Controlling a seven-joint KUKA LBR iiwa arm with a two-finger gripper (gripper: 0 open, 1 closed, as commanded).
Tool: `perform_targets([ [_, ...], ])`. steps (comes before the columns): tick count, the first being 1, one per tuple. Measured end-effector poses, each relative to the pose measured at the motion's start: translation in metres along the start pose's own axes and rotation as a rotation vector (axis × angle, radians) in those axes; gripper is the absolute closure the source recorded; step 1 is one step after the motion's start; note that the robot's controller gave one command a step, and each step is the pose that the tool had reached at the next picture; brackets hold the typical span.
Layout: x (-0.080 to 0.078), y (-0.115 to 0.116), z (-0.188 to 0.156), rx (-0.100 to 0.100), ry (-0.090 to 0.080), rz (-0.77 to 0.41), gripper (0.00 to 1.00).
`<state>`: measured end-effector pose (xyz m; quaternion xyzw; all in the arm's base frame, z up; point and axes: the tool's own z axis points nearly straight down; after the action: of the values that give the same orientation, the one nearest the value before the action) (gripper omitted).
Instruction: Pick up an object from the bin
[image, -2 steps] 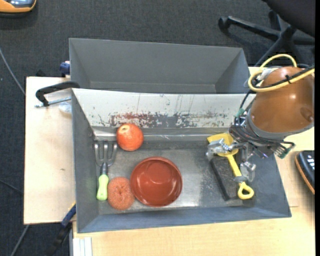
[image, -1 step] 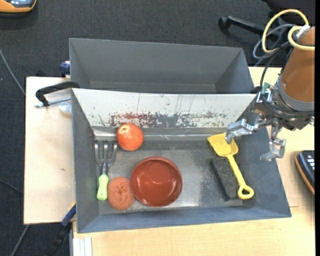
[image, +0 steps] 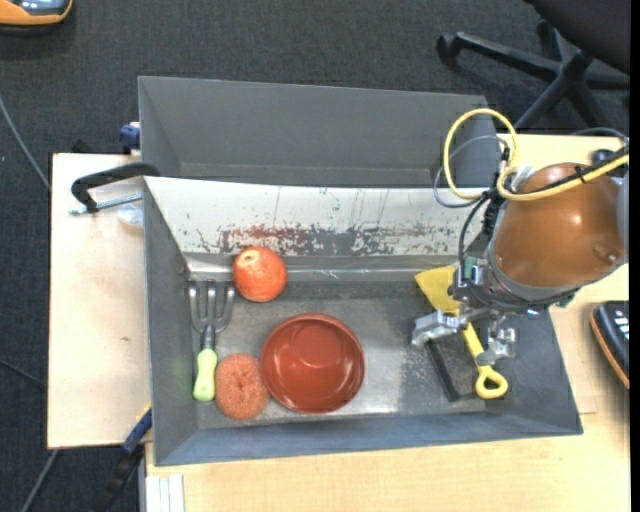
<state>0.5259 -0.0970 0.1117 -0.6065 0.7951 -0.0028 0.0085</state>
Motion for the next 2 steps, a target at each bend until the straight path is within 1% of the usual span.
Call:
perform_targets([
  [1,0.000,-0.015,0.041,0.001,-0.001,-0.286,0.00],
  [2,-0.057,-0.036,-0.079,0.016,-0.005,-0.315,0.00],
])
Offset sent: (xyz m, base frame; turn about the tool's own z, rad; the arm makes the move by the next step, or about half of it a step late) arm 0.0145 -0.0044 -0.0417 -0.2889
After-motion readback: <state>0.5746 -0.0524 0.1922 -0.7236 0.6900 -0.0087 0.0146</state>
